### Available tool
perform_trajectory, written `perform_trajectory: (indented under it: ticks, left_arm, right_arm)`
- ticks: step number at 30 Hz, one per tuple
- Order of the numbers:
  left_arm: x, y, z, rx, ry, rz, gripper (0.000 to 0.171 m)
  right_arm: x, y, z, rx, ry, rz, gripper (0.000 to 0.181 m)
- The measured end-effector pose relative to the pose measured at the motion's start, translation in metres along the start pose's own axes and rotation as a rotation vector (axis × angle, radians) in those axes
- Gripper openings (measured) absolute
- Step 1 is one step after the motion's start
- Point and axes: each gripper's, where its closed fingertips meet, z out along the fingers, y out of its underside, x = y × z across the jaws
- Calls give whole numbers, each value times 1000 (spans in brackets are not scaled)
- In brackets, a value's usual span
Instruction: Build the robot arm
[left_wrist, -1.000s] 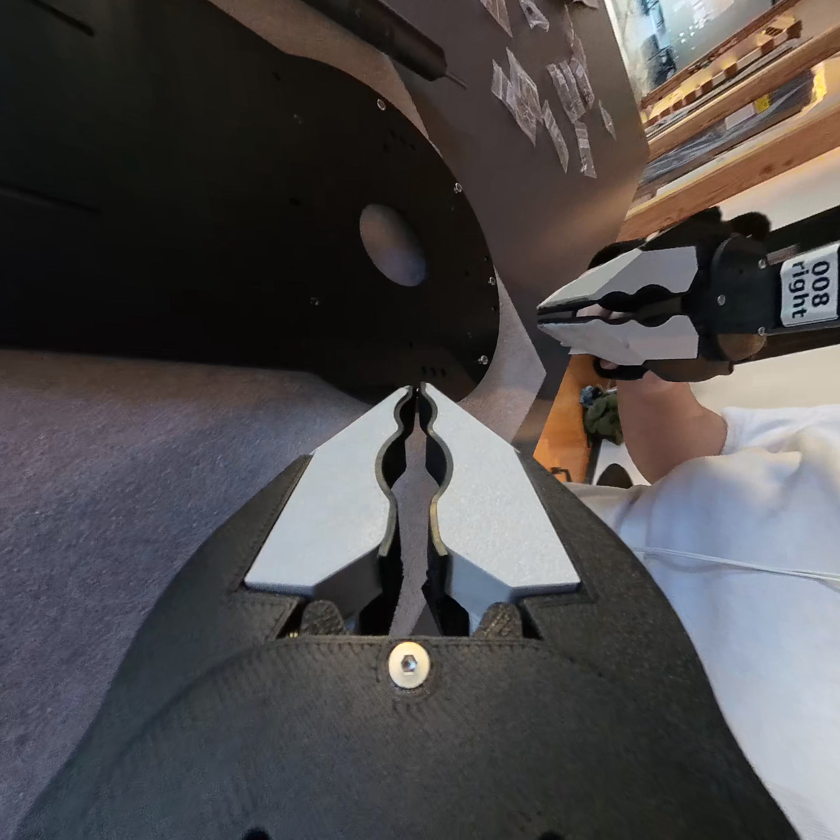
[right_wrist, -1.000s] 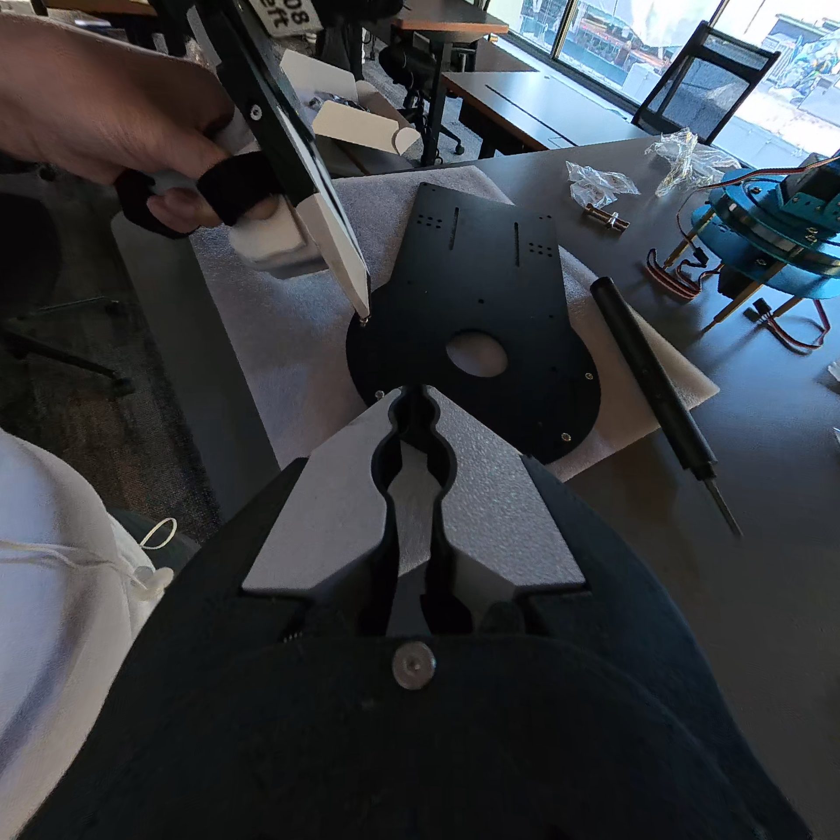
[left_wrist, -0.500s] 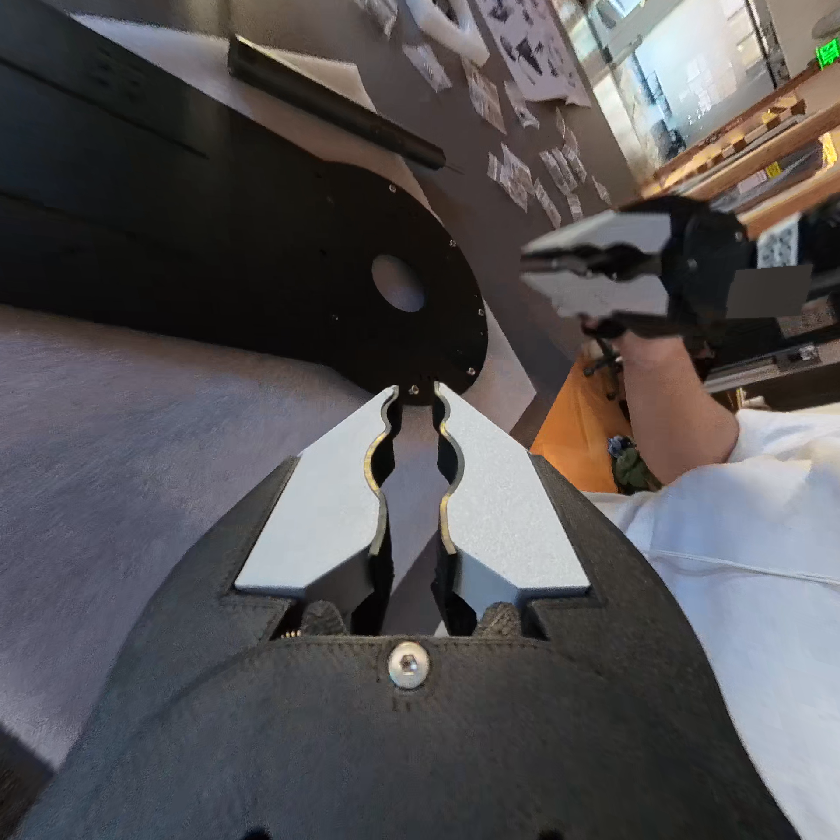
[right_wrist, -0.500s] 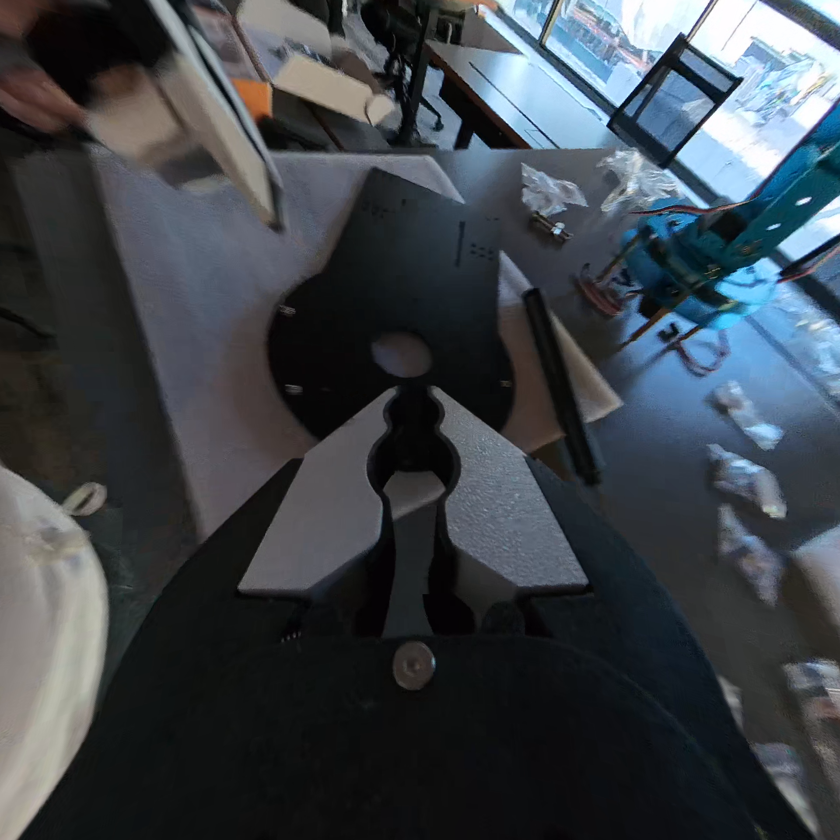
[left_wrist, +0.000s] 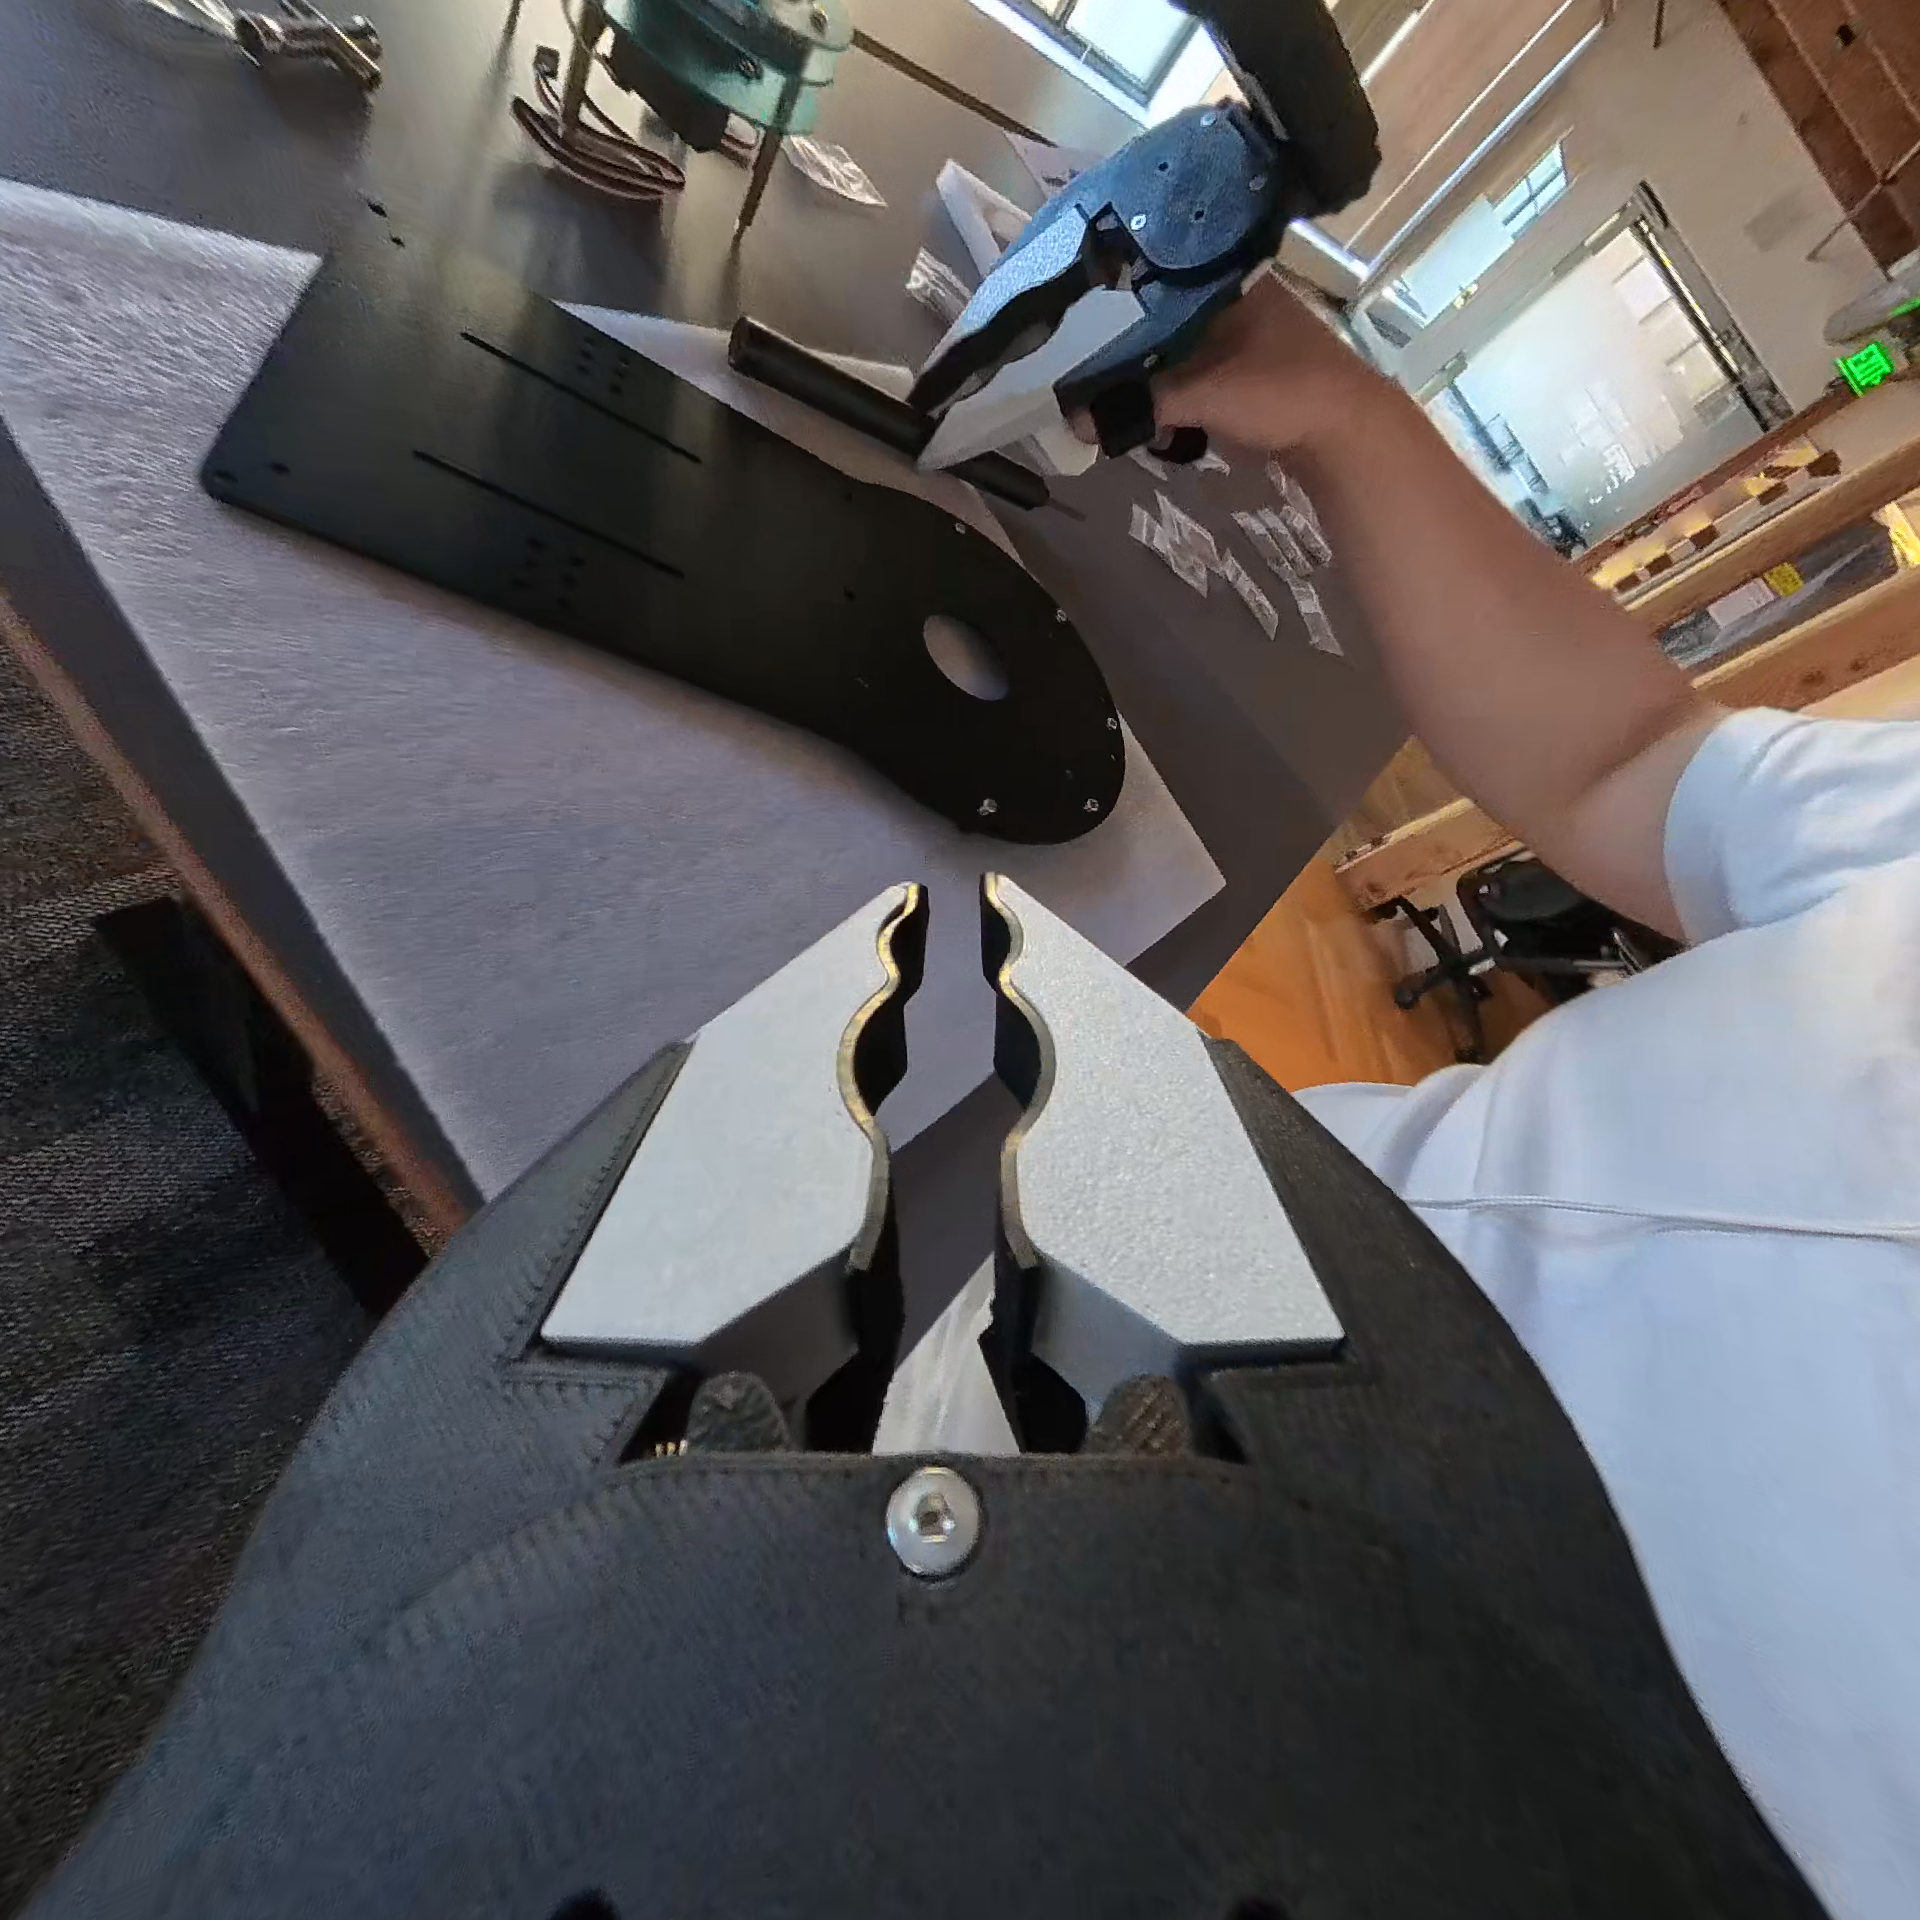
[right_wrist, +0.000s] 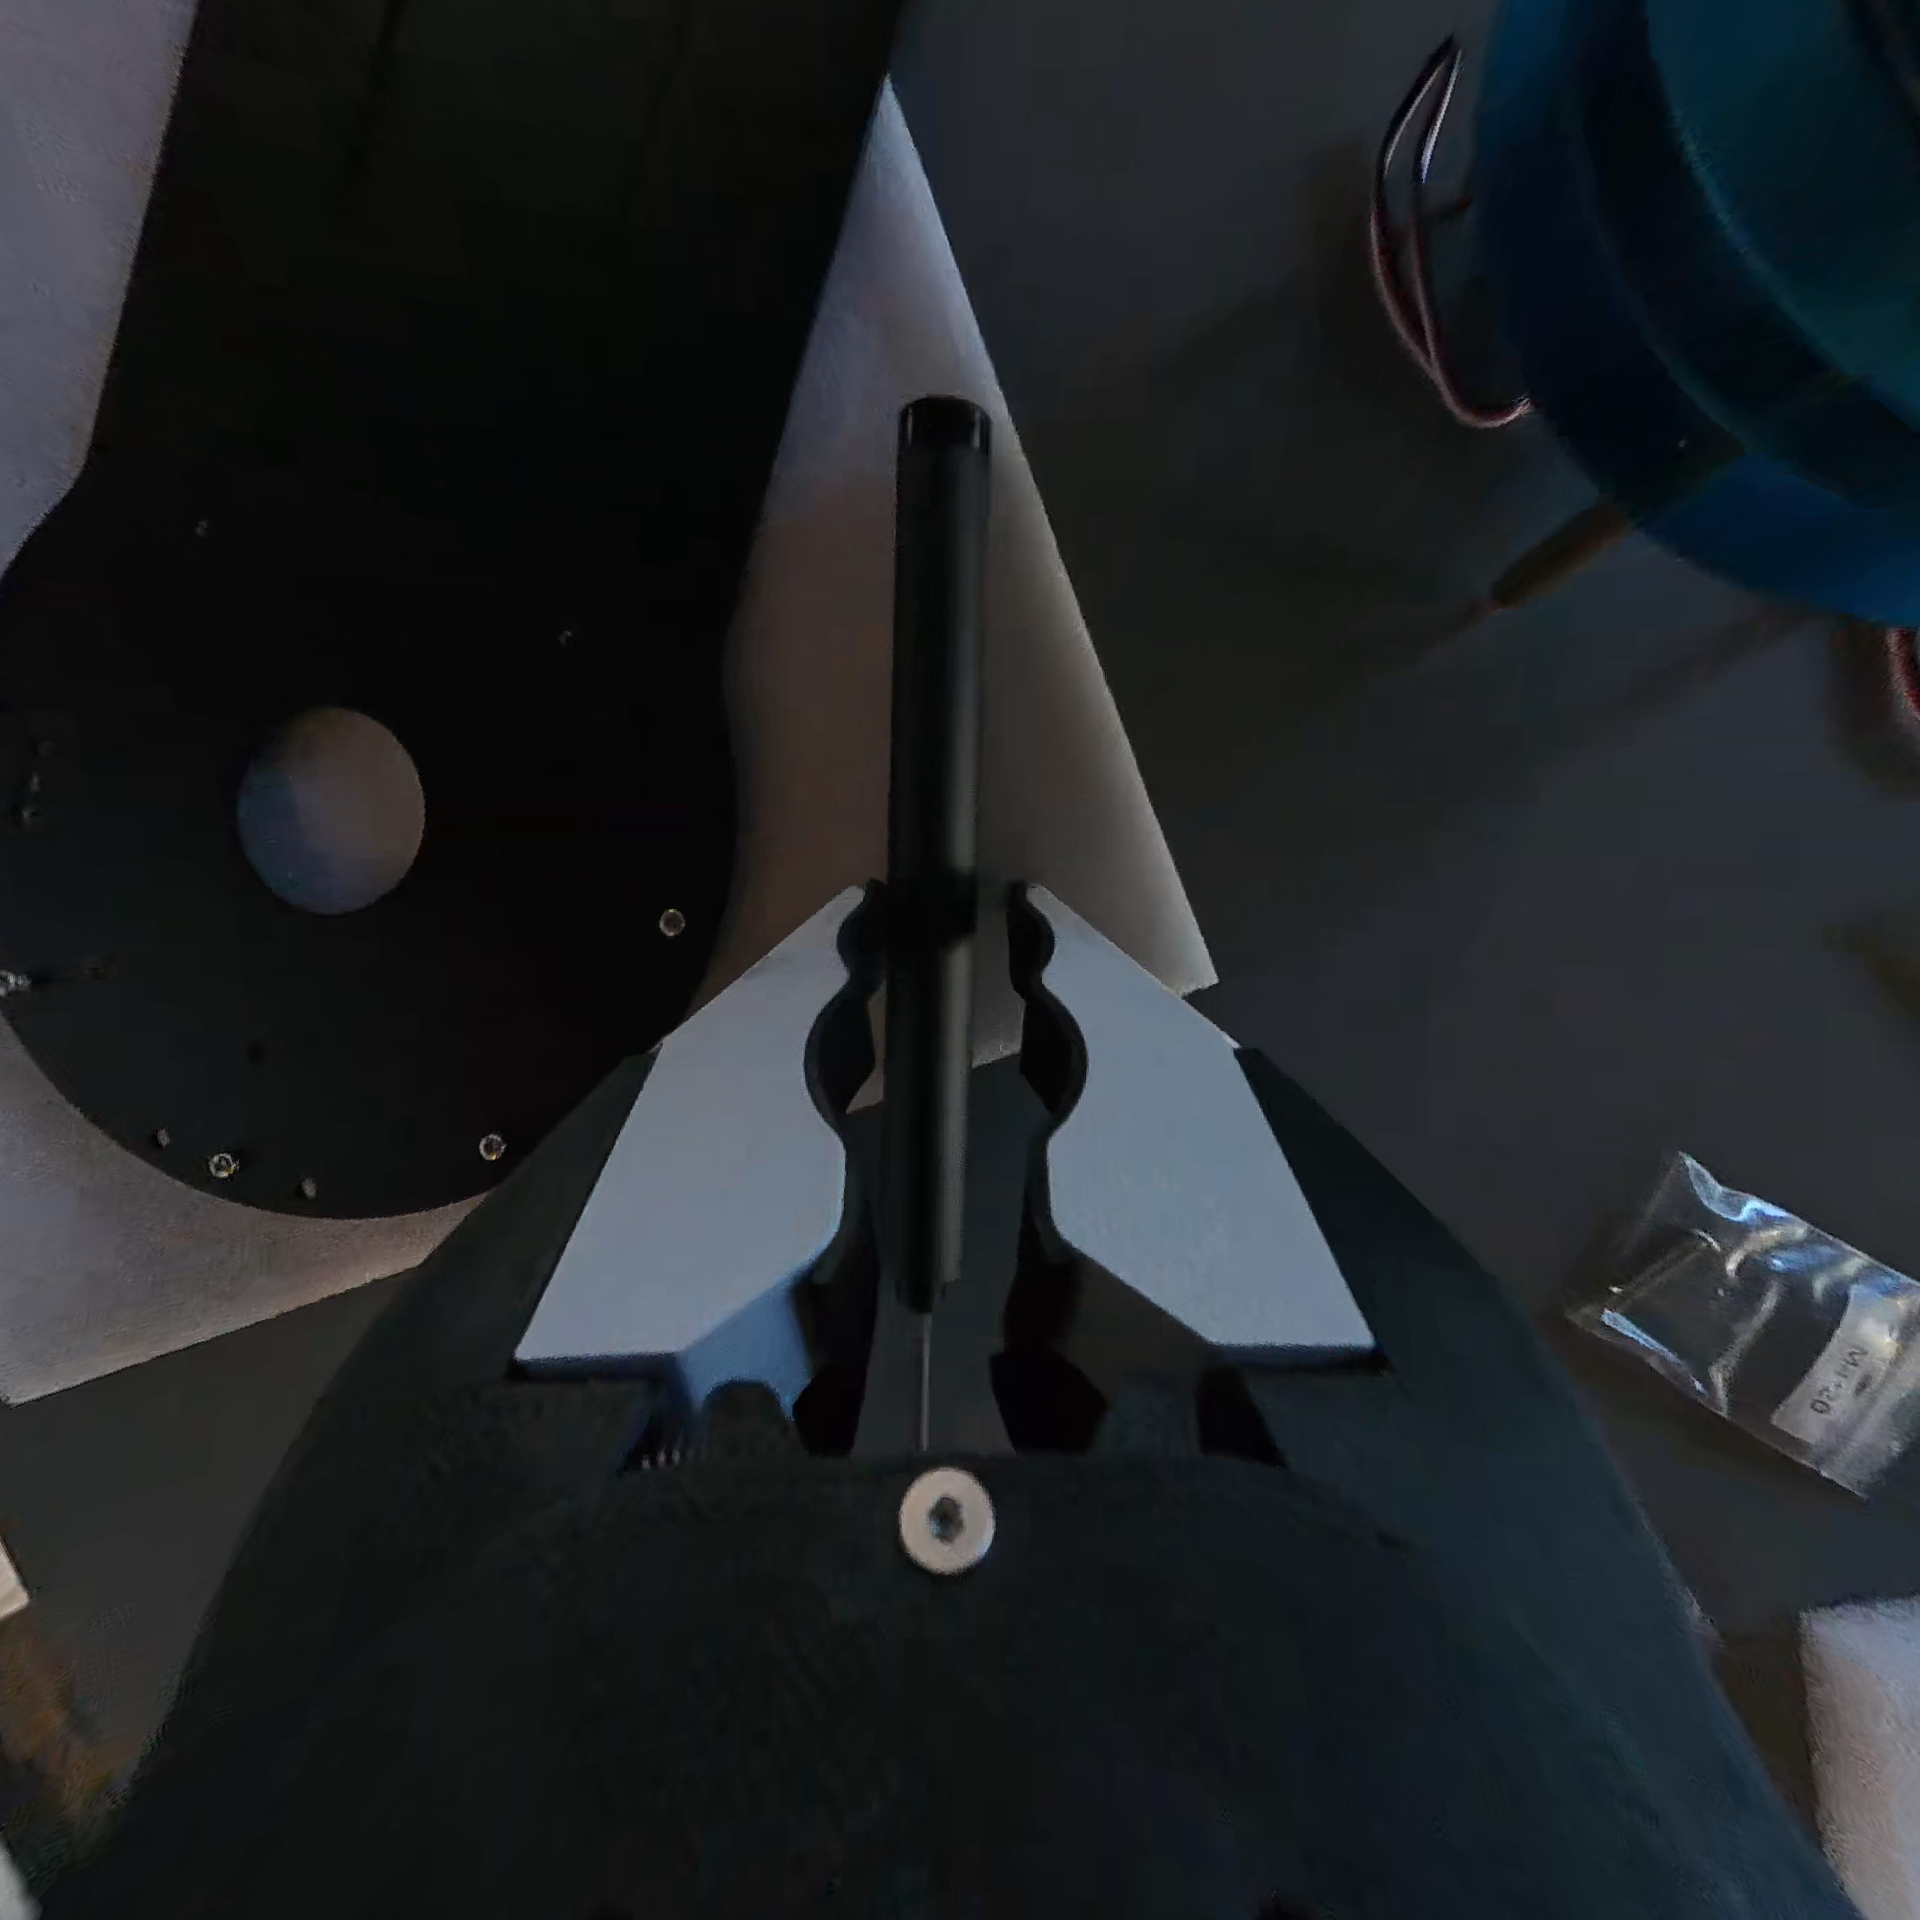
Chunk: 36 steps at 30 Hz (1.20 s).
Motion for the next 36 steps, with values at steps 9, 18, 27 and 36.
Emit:
perform_trajectory:
  ticks: [9,18,27,36]
  left_arm:
    - [13,-69,23,120,183,168,28]
    - [71,-131,178,51,469,388,60]
    - [109,-120,244,15,484,430,16]
    - [114,-126,256,-10,371,341,16]
  right_arm:
    - [-14,-9,-31,146,296,-120,15]
    - [-41,-5,-81,449,371,-139,15]
    - [-37,17,-102,545,397,-89,15]
    - [-34,23,-109,560,366,-124,15]
